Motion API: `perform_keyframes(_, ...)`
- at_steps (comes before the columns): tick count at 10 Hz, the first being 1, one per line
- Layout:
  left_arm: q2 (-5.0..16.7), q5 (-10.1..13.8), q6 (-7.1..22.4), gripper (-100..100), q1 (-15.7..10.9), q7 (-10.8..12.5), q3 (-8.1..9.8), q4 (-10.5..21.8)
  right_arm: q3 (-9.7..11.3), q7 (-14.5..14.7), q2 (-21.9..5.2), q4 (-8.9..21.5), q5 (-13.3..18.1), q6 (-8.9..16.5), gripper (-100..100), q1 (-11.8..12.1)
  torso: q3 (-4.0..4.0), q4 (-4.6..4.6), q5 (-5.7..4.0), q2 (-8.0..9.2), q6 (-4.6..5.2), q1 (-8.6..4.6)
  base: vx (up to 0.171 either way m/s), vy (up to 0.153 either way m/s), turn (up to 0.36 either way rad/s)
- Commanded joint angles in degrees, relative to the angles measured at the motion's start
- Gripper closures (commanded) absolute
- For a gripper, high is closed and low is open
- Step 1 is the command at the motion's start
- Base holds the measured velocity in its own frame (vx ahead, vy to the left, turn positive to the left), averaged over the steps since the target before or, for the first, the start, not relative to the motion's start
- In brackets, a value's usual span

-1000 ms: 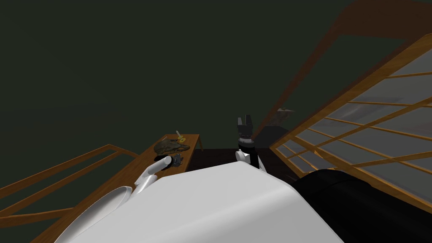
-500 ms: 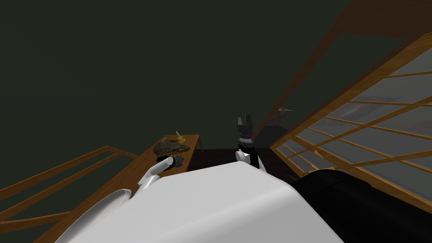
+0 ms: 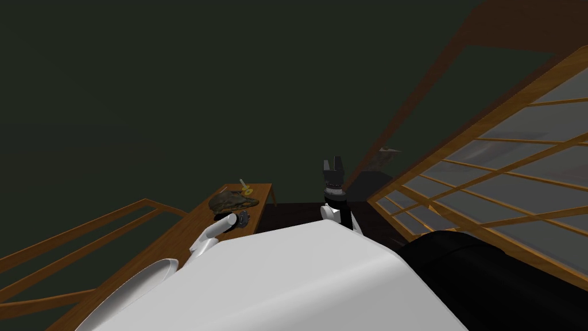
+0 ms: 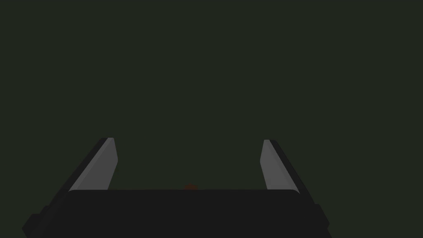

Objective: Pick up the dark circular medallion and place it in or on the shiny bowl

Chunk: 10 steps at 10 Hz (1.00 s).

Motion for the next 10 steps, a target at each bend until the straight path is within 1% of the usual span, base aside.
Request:
perform_keyframes(1, 0.0, 0.0, 0.0, 100, 0.0, 0.0, 0.0, 0.0, 0.0, 0.0, 0.0, 0.0, 0.0, 0.0, 0, 0.0, 0.0, 0.0, 0.0, 0.0, 0.0, 0.0, 0.0, 0.0, 0.0)
perform_keyframes(2, 0.0, 0.0, 0.0, 100, 0.0, 0.01, 0.01, 0.0, 0.0, 0.0, 0.0, 0.0, 0.0, 0.0, 0, 0.0, 0.0, 0.0, 0.0, 0.0, 0.01, 0.0, 0.0, 0.0, 0.0)
perform_keyframes(3, 0.0, 0.01, -0.01, 0, 0.01, 0.02, 0.01, 0.01, 0.0, 0.0, 0.0, 0.0, 0.0, 0.0, 0, 0.0, 0.0, 0.0, 0.0, 0.0, 0.01, 0.0, 0.0, 0.0, 0.0)
perform_keyframes(4, 0.93, 0.67, 1.73, 100, 0.33, -0.08, 0.31, -1.62, 0.0, 0.0, 0.0, 0.0, 0.0, 0.0, 0, 0.0, 0.0, 0.0, 0.0, 0.0, 0.02, 0.0, -0.017, -0.026, 0.022)
perform_keyframes(6, 1.88, 1.34, 3.51, 100, 0.69, 0.01, 0.7, -3.4, 0.0, 0.0, 0.0, 0.0, 0.0, 0.0, 0, 0.0, 0.07, 0.02, -0.05, 0.14, 0.01, -0.16, -0.037, -0.046, 0.029)
perform_keyframes(7, 1.59, 1.1, 2.89, 100, 0.68, 0.06, 0.6, -3.02, 0.0, 0.0, 0.01, 0.0, 0.0, 0.0, 0, 0.0, 0.09, 0.02, -0.05, 0.16, 0.03, -0.2, -0.016, -0.022, 0.009)
perform_keyframes(8, 1.65, 1.15, 3.09, 0, 0.69, 0.06, 0.64, -3.1, 0.0, 0.0, 0.0, 0.0, 0.0, 0.0, 0, 0.0, 0.05, 0.01, -0.03, 0.1, 0.05, -0.12, 0.0, 0.0, 0.0)
perform_keyframes(9, 2.95, 2.05, 4.24, 100, 0.16, -0.28, 0.05, -1.74, 0.0, 0.0, 0.0, 0.0, 0.0, 0.0, 0, 0.0, 0.02, 0.0, -0.01, 0.04, 0.05, -0.05, 0.005, -0.099, -0.062)
perform_keyframes(10, 3.95, 2.68, 4.98, 100, 0.0, -0.67, -0.12, -0.77, 0.01, 0.0, 0.01, 0.0, 0.0, 0.0, 0, 0.0, -0.03, -0.03, -0.02, -0.03, 0.11, -0.34, 0.004, -0.199, -0.066)
